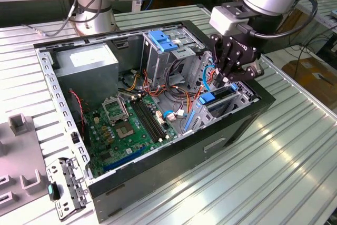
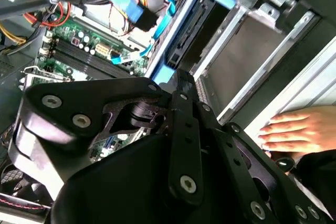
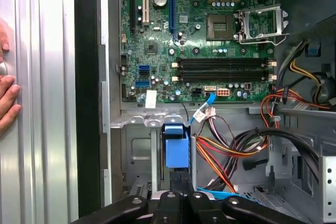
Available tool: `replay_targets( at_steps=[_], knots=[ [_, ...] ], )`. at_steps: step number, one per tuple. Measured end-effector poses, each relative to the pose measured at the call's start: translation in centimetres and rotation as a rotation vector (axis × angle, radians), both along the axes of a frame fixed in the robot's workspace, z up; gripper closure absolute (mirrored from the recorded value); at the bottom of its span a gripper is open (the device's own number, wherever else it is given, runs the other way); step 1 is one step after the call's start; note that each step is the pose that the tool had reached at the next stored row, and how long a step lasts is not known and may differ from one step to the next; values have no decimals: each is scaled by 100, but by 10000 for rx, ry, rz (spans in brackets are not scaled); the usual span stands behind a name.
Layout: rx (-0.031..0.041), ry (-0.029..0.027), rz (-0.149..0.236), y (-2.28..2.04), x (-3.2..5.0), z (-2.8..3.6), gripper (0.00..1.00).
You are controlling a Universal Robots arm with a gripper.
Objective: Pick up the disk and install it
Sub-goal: 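Insert the first disk wire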
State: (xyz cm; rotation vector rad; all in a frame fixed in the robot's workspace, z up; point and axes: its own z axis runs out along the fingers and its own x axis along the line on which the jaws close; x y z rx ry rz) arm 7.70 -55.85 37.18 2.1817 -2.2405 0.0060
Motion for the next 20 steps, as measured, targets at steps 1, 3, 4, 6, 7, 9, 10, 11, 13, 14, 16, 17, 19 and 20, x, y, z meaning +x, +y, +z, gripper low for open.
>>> replay_targets(
  at_steps=[1, 3, 4, 6, 7, 9, 10, 11, 13, 14, 16, 17, 19, 20],
  knots=[
    [0, 0, 0, 0, 59, 0, 89],
    [1, 7, 122, 1, 97, 0, 89],
    [1, 6, 328, 0, 99, 0, 89],
    [0, 6, 588, 0, 100, 0, 89],
    [-2, 6, 638, -1, 100, 4, 89],
    [-2, 7, 659, 0, 138, 11, 89],
    [0, 19, 657, 2, 209, 10, 89],
    [0, 36, 657, 5, 287, 10, 89],
    [2, 63, 659, 10, 401, 7, 89],
    [3, 74, 659, 13, 453, 6, 89],
    [3, 85, 752, 17, 488, 5, 89],
    [2, 87, 902, 16, 488, 6, 89],
    [-1, 87, 1232, 15, 488, 9, 89],
    [-2, 87, 1318, 15, 488, 29, 89]
  ],
)
